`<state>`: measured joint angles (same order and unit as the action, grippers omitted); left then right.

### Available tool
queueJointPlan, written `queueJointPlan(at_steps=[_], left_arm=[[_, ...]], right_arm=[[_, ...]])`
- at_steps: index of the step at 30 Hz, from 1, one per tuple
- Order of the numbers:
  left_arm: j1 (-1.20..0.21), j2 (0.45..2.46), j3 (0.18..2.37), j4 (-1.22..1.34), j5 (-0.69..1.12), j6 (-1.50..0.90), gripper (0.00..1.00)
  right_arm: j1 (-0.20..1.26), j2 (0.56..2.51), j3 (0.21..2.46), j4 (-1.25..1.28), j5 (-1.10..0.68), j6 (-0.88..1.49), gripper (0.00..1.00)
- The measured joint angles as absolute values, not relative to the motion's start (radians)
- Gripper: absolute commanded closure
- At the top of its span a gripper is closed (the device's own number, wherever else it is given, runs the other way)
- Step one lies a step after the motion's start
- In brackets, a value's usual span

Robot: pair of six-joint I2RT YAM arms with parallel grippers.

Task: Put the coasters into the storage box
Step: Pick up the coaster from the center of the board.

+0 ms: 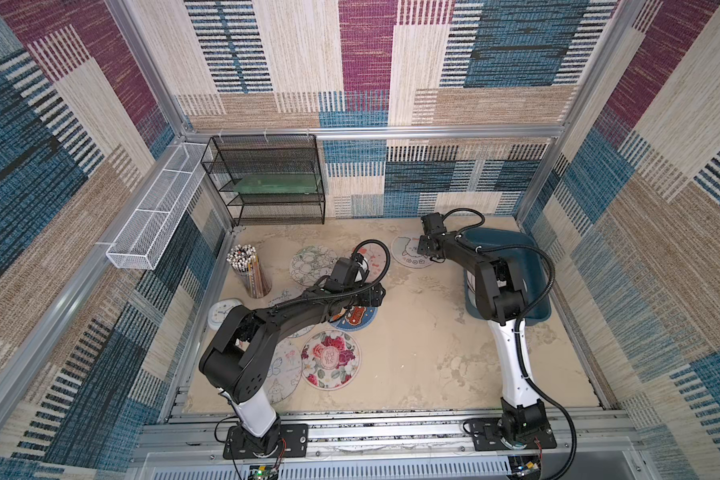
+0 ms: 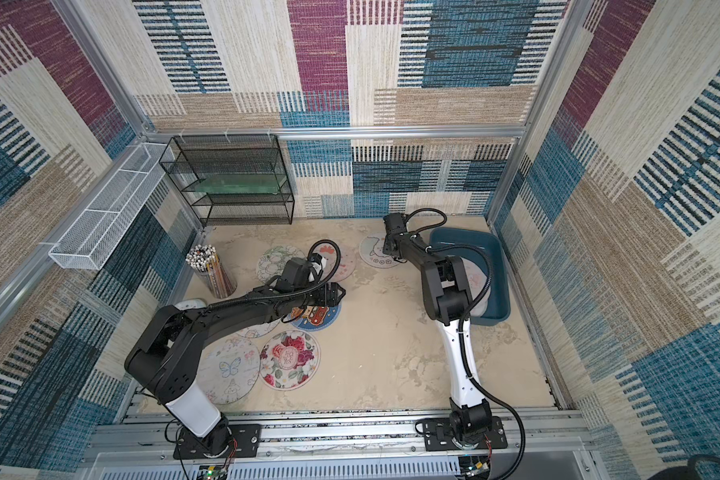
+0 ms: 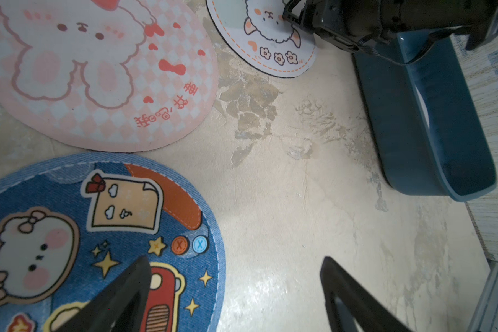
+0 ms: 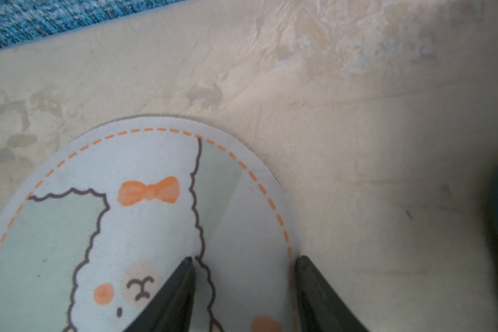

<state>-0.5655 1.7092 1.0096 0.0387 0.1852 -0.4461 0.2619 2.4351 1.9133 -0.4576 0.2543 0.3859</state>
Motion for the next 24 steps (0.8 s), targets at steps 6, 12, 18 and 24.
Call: queueJointPlan(at_steps=[6,12,18,24], left_arm=[[-0.564,1.709,1.006,0.04,0.186,-0.446,0.09],[-0.563,1.709,1.006,0.04,0.186,-0.446,0.09],[-0.562,1.694,1.003,0.041,0.186,-0.446,0.09],[-0.56,1.674,0.995,0.04,0.184,-0.446,0.09]], right_arm=[[0.267,2.441,1.917,-0.442,0.246,0.387,0.69],[0.264,2.42,1.896,-0.417,0.202,0.394,0.82],[0.26,2.358,1.837,-0.429,0.109,0.404,0.91],[0.269,2.26,1.785,-0.527,0.049,0.403,0.93]])
